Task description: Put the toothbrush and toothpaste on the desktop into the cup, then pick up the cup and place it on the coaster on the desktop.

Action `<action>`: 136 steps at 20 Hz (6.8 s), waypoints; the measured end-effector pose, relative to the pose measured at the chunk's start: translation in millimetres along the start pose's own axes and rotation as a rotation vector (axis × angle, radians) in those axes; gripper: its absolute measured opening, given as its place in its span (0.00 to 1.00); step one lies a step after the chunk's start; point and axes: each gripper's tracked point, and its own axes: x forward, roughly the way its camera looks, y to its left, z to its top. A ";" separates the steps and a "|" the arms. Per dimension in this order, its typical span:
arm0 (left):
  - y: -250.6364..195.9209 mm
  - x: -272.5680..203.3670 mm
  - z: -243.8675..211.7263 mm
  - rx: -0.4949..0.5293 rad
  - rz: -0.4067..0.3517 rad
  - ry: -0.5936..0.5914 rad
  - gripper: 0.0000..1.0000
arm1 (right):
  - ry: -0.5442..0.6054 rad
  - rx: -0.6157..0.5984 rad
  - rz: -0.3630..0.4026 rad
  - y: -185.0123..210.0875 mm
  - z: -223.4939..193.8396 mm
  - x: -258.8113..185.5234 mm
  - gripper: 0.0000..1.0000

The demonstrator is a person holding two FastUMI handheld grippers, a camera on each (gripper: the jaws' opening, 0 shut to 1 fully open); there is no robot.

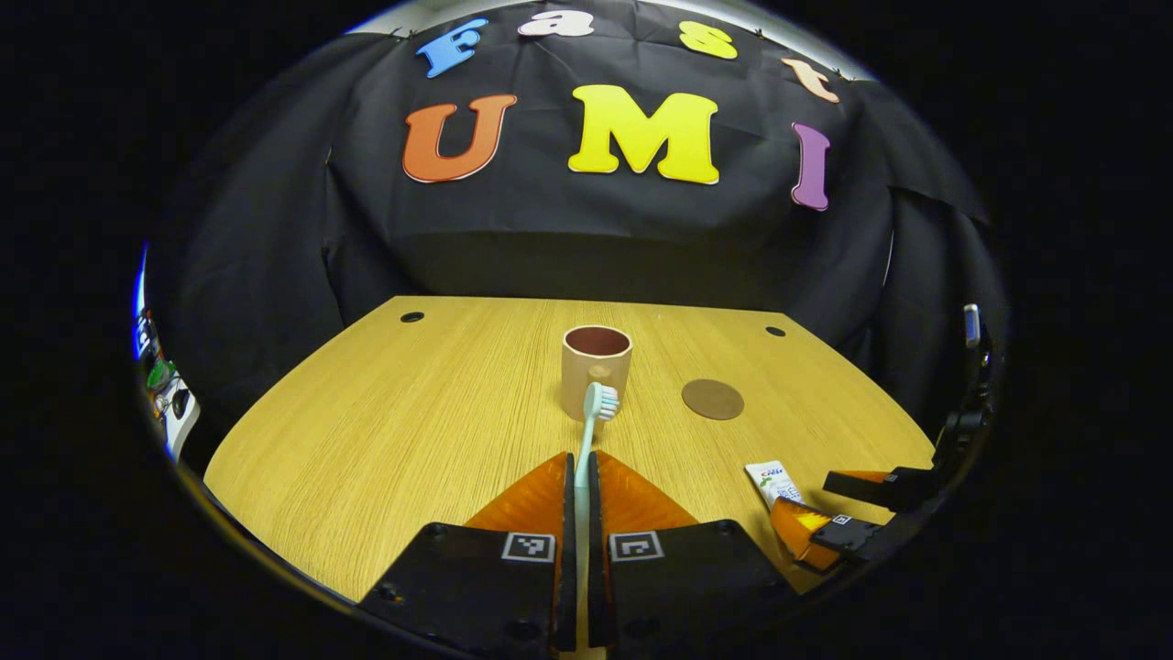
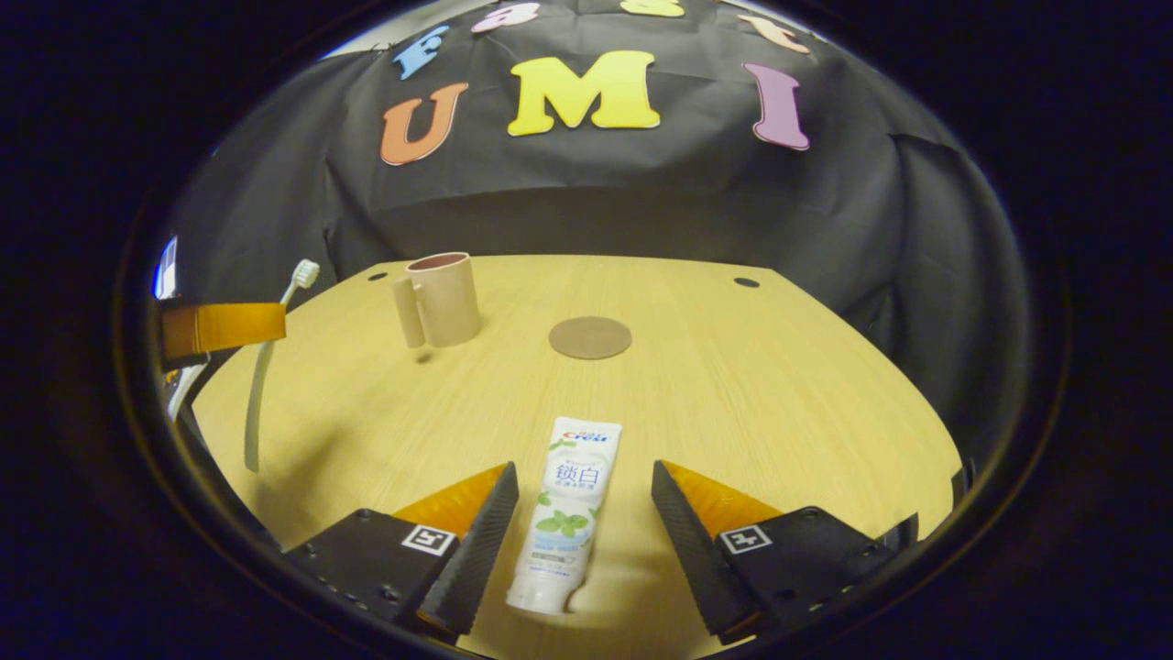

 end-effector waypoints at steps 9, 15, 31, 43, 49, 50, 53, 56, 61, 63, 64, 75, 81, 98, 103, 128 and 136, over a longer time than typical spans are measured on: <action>-10.9 2.3 41.0 -0.012 -0.027 -0.068 0.08 | 0.084 0.102 0.072 3.2 -14.0 5.4 0.27; 2.3 45.9 103.7 -0.052 -0.045 -0.141 0.08 | -0.120 0.083 0.140 11.6 53.6 -6.7 0.24; -16.7 168.6 193.7 0.006 -0.120 -0.282 0.08 | -0.171 0.101 0.139 -2.9 87.4 38.3 0.23; -6.9 176.0 158.3 -0.008 -0.049 -0.149 0.29 | -0.182 0.106 0.121 -11.4 74.6 29.7 0.23; 20.1 148.5 155.6 0.013 0.013 -0.148 0.99 | -0.230 0.094 0.131 2.7 82.5 9.8 0.23; 22.7 147.7 154.0 0.018 0.022 -0.141 0.99 | -0.234 0.093 0.131 4.6 84.2 7.6 0.23; 22.8 143.0 148.2 0.058 0.027 -0.133 0.99 | -0.243 0.089 0.137 13.6 87.8 2.4 0.24; 14.0 133.3 142.7 0.063 -0.008 -0.148 0.99 | -0.240 0.089 0.146 18.6 88.0 -0.6 0.24; 31.8 106.9 133.7 0.014 0.012 -0.186 0.99 | -0.296 0.050 0.153 29.4 119.2 -5.2 0.24; 47.5 90.0 130.7 0.019 0.036 -0.208 0.99 | -0.342 0.043 0.169 40.5 145.4 -1.4 0.24; 54.2 83.3 129.8 0.021 0.048 -0.215 0.99 | -0.354 0.048 0.186 48.2 155.7 0.8 0.24; 123.8 52.3 97.5 0.015 0.140 -0.220 0.99 | -0.479 0.065 0.362 183.1 256.5 79.6 0.27; 134.7 73.5 76.2 -0.030 0.126 -0.167 0.99 | -0.445 0.065 0.354 198.3 247.5 128.0 0.27; 80.8 76.0 61.7 0.015 0.095 -0.126 0.99 | -0.531 0.033 0.358 160.1 244.8 59.4 0.62; 53.1 91.1 59.3 0.041 0.067 -0.078 0.98 | -0.561 -0.012 0.292 103.0 234.8 22.9 0.95; -8.9 167.4 -25.1 0.045 0.006 0.819 0.53 | -0.624 0.062 0.220 -58.4 146.0 -8.7 0.95; -11.9 155.5 -7.9 0.022 0.017 0.751 0.30 | -0.610 0.080 0.266 -54.8 144.2 -10.7 0.95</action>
